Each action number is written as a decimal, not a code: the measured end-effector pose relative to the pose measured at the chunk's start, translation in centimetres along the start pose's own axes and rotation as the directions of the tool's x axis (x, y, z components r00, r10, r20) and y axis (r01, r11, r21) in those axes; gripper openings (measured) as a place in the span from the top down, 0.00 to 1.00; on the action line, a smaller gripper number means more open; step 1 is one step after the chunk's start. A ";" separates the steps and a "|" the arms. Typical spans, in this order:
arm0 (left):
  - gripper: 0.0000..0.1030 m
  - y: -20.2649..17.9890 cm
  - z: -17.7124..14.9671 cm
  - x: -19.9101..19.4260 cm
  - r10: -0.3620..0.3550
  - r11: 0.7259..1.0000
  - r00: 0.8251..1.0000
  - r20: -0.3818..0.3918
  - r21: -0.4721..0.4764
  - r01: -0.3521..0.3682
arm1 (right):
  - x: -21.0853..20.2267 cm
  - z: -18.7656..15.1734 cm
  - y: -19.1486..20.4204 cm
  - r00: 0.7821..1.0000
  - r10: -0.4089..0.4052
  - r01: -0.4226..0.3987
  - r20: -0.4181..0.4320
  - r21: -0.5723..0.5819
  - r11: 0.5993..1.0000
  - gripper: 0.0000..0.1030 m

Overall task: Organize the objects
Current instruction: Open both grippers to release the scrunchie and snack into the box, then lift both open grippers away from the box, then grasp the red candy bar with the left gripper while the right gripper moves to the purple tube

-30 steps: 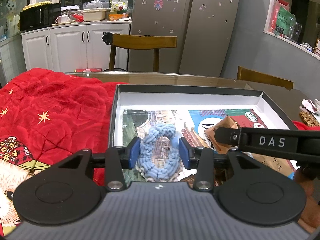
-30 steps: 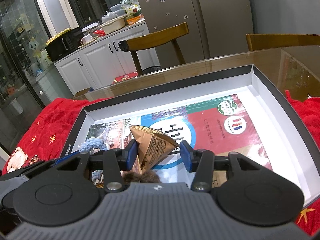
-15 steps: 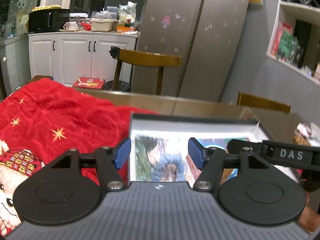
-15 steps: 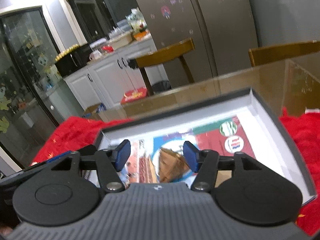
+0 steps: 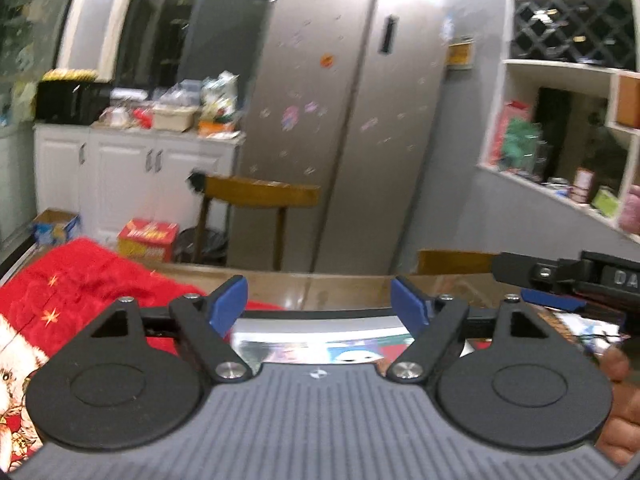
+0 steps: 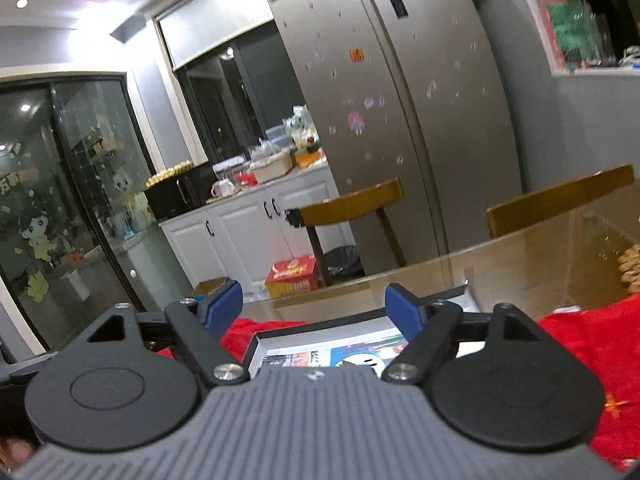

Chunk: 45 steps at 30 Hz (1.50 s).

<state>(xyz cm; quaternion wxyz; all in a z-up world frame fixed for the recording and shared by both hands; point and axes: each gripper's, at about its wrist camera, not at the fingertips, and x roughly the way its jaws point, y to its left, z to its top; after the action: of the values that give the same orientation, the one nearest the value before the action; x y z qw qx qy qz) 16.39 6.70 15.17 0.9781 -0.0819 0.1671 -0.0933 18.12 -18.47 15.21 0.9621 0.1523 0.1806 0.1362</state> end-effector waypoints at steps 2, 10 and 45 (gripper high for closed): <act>0.20 -2.0 0.0 -2.1 -0.038 0.999 0.999 0.029 0.026 0.038 | -1.9 0.2 -0.4 1.000 0.001 -0.001 0.019 0.006 1.000 0.15; 0.20 -8.8 -1.7 -9.4 -0.105 0.987 0.983 0.148 0.135 0.085 | -6.4 -0.5 -1.9 0.998 -0.005 0.002 0.058 0.049 0.999 0.12; 0.14 -9.3 -18.5 0.5 0.174 0.917 0.962 -0.210 0.390 -0.081 | -2.2 -10.8 -10.5 0.957 -0.107 0.181 -0.268 0.269 0.946 0.11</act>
<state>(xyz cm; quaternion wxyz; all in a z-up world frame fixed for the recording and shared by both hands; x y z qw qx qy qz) 9.13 -4.78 -0.42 0.9519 0.1311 0.2682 -0.0685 14.09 -26.14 2.73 0.9061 0.2602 0.3291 0.0549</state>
